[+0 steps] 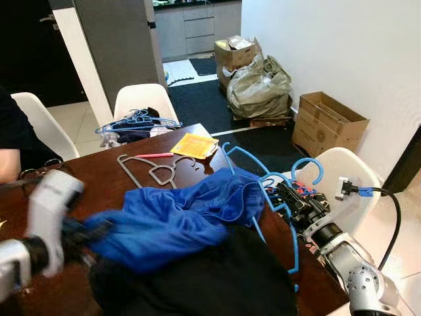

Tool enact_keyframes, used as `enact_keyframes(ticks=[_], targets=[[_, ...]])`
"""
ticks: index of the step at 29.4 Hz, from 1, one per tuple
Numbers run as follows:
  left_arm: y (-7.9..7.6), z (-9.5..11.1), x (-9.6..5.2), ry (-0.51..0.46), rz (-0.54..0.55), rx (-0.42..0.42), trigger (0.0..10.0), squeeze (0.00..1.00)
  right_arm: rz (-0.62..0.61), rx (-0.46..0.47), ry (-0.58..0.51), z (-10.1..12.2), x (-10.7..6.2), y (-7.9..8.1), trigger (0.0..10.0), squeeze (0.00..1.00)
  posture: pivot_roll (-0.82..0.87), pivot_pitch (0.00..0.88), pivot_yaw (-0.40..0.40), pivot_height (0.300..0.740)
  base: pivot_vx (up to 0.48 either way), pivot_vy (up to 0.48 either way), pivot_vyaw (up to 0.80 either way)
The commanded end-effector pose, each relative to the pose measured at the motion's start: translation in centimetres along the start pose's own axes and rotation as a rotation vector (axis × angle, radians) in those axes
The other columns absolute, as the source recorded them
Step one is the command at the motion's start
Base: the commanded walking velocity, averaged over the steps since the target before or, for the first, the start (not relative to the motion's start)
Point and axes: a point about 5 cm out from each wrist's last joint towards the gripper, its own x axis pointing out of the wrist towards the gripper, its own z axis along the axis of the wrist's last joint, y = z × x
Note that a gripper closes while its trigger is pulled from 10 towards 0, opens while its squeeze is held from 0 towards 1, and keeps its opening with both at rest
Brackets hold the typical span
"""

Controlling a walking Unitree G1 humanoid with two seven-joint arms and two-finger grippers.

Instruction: Hang hanger

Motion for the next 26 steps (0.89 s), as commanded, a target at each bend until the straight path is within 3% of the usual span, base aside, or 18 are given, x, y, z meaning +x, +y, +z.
enact_keyframes(ticks=[1, 5, 10, 11, 15, 16, 19, 20, 21, 26], targets=[[0.5, 0.0, 0.0, 0.014, 0.038, 0.032, 10.0, 0.98, 0.023, 0.008, 0.016, -0.2, 0.4, 0.3, 10.0, 0.00, 0.02, 0.000, 0.034, 0.731, 0.000, 0.000, 0.00], [0.5, -0.6, 0.0, 0.042, 0.074, 0.072, 10.0, 1.00, 0.025, 0.009, 0.019, -0.2, 0.5, 0.3, 10.0, 0.00, 0.02, 0.000, 0.036, 0.731, 0.000, 0.000, 0.00], [-1.7, 0.1, 0.0, 0.006, -0.046, 0.095, 10.0, 1.00, 0.025, 0.015, 0.015, -0.1, 0.3, 0.3, 10.0, 0.00, 0.02, 0.000, 0.038, 0.731, 0.000, 0.000, 0.00], [-2.2, 0.6, 0.0, -0.030, -0.077, 0.101, 10.0, 1.00, 0.025, 0.017, 0.014, -0.1, 0.2, 0.3, 10.0, 0.00, 0.02, 0.000, 0.038, 0.731, 0.000, 0.000, 0.00], [-6.0, 6.3, 1.8, -0.417, -0.242, -0.020, 10.0, 1.00, 0.025, 0.024, 0.012, 0.0, 0.1, 0.3, 10.0, 0.00, 0.02, 0.000, 0.035, 0.731, 0.000, 0.000, 0.00], [-6.0, 6.3, 1.8, -0.417, -0.242, -0.020, 10.0, 1.00, 0.025, 0.024, 0.012, 0.0, 0.1, 0.3, 10.0, 0.00, 0.02, 0.000, 0.035, 0.731, 0.000, 0.000, 0.00], [-8.9, 7.2, 4.1, -0.496, -0.338, -0.070, 10.0, 1.00, 0.025, 0.025, 0.013, 0.0, 0.2, 0.3, 10.0, 0.00, 0.00, 0.000, 0.036, 0.731, 0.000, 0.000, 0.00], [-8.9, 7.2, 4.1, -0.496, -0.338, -0.070, 10.0, 1.00, 0.025, 0.025, 0.013, 0.0, 0.2, 0.3, 10.0, 0.00, 0.00, 0.000, 0.036, 0.731, 0.000, 0.000, 0.00], [-11.0, 7.2, 6.0, -0.499, -0.407, -0.070, 10.0, 0.01, 0.024, 0.021, 0.013, -0.1, 0.3, 0.3, 10.0, 0.00, 0.00, 0.000, 0.038, 0.731, 0.000, 0.000, 0.00], [-13.0, 6.3, 7.7, -0.448, -0.519, -0.025, 10.0, 0.00, 0.021, 0.017, 0.013, -0.1, 0.2, 0.3, 10.0, 0.00, 0.00, 0.000, 0.037, 0.731, 0.000, 0.000, 0.00]])
